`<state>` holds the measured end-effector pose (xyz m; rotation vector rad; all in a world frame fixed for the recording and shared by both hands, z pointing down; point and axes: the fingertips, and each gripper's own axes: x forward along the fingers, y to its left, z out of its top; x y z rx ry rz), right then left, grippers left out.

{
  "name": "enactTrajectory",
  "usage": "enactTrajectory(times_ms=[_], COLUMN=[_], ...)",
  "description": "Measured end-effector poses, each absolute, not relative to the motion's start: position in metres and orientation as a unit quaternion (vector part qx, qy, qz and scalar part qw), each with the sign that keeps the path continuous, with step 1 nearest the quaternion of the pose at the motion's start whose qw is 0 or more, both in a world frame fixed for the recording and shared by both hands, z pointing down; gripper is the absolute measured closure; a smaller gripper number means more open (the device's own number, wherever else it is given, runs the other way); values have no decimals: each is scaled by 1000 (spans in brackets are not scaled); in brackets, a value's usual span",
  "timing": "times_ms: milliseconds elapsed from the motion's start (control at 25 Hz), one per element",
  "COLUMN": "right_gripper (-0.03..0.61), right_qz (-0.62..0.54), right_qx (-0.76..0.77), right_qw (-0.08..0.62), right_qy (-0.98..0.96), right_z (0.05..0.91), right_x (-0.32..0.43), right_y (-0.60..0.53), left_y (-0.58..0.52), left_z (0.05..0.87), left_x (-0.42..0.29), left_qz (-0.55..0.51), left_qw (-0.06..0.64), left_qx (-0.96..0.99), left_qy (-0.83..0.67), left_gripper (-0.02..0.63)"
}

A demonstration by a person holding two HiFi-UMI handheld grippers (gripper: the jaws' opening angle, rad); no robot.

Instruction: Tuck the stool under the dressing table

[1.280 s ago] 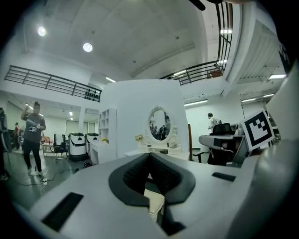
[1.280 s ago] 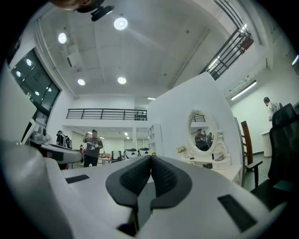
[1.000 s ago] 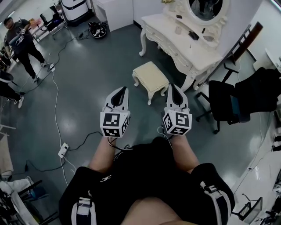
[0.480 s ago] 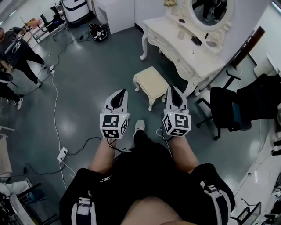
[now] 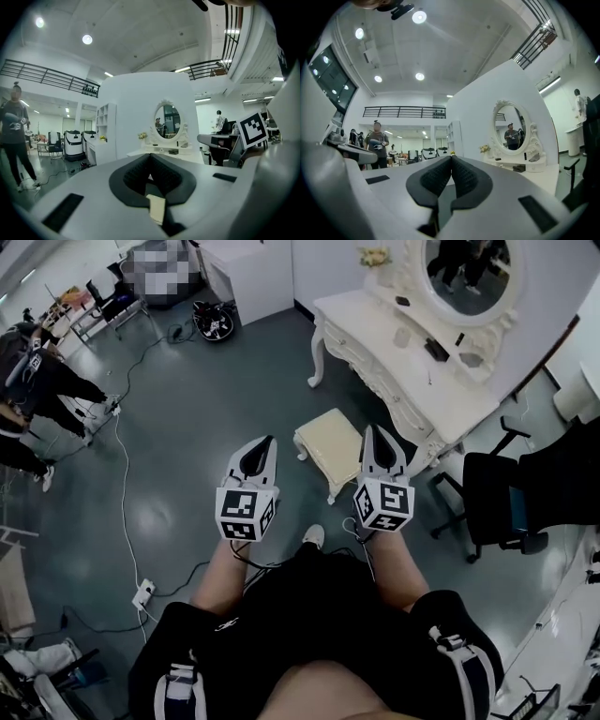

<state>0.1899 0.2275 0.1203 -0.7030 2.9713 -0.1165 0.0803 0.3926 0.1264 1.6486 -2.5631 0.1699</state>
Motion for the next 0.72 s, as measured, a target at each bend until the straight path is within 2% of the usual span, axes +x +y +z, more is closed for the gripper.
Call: enactTrajectory(times_ms=[400,720], right_gripper=[563,563], right_qz=[-40,-47], right_qx=[-245,-291], right_qw=[44,29], right_qy=[968,955], right_z=[112,122], right_x=[76,68], right_y=[128,68], left_y=[293,219], left_z=[122,128], left_x=[-41,-68], left_qz=[42,57], left_qw=[56,68], left_qx=[556,592], left_qy=[-828,-801], left_gripper=[597,597])
